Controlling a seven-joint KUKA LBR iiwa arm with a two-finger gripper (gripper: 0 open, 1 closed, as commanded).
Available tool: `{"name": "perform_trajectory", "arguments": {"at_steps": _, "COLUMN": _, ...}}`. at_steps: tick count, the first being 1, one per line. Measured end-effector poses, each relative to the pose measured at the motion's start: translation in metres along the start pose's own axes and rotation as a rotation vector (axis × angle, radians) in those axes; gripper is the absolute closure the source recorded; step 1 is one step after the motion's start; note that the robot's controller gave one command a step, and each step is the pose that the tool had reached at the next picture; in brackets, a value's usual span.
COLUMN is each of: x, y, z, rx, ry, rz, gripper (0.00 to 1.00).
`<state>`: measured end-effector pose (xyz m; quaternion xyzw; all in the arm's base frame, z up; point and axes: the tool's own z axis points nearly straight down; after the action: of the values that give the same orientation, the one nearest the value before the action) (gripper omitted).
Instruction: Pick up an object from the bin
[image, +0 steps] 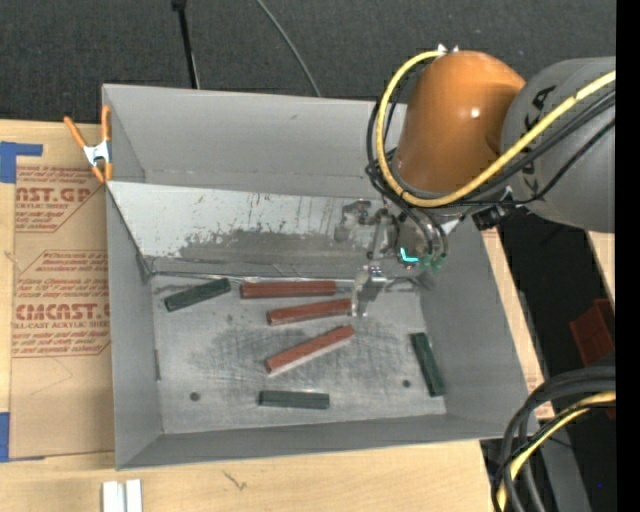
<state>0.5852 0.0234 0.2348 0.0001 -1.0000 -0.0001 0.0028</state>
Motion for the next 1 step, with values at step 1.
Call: {"name": "perform_trajectory", "arguments": {"at_steps": 1, "x": -0.0015, "y": 0.0000, "z": -0.0046, "rx": 0.000, "ry": -0.008, "rz": 0.000, "gripper": 0.00}}
